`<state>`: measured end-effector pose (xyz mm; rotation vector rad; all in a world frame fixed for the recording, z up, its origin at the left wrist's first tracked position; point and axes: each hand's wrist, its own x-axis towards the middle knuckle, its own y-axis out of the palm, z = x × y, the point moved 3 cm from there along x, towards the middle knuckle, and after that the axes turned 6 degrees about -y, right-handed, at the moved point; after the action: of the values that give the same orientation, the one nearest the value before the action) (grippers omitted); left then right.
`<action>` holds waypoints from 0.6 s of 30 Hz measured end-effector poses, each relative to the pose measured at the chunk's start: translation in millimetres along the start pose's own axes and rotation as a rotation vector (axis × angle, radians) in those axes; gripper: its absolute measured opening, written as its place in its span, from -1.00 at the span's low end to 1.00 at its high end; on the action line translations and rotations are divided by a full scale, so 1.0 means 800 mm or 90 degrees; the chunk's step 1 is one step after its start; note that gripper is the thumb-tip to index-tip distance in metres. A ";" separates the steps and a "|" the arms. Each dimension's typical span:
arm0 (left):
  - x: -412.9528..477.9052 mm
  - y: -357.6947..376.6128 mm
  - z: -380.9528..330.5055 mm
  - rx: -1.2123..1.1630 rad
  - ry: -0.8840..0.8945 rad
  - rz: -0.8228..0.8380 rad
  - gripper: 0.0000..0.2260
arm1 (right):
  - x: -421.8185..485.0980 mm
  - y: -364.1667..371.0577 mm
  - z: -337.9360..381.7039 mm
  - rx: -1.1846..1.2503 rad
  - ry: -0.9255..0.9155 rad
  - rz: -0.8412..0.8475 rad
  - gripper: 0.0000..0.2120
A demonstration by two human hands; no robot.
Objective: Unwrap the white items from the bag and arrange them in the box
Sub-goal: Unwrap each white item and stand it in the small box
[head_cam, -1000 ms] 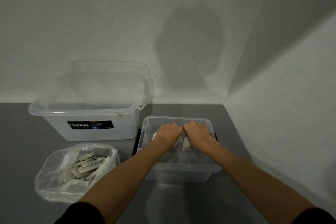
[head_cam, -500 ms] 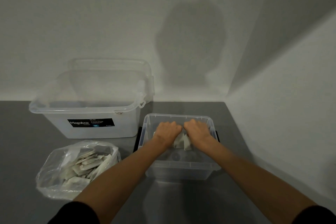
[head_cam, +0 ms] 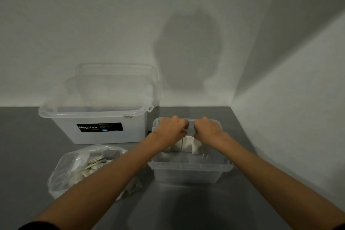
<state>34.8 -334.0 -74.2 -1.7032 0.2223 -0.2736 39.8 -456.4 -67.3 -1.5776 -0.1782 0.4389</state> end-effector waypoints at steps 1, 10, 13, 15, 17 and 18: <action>-0.008 -0.013 0.007 -0.054 -0.004 0.010 -0.80 | -0.002 -0.011 0.004 0.019 0.000 -0.006 -0.83; -0.108 -0.118 0.128 -0.256 -0.037 0.052 -0.86 | -0.033 -0.103 0.110 0.171 -0.072 -0.111 -0.84; -0.149 -0.129 0.183 -0.265 -0.080 0.055 -0.86 | -0.036 -0.110 0.167 0.206 -0.116 -0.110 -0.85; -0.173 -0.126 0.215 -0.278 -0.116 0.081 -0.92 | -0.029 -0.105 0.205 0.238 -0.141 -0.101 -0.86; -0.194 -0.116 0.238 -0.286 -0.147 0.139 -0.94 | -0.019 -0.094 0.241 0.250 -0.161 -0.085 -0.86; -0.202 -0.109 0.247 -0.285 -0.156 0.172 -0.93 | -0.013 -0.085 0.259 0.253 -0.169 -0.070 -0.86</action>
<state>-59.5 -86.0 -24.5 -2.0996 0.3451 0.2016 -38.8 -264.8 1.1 -1.1111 -0.3567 0.5590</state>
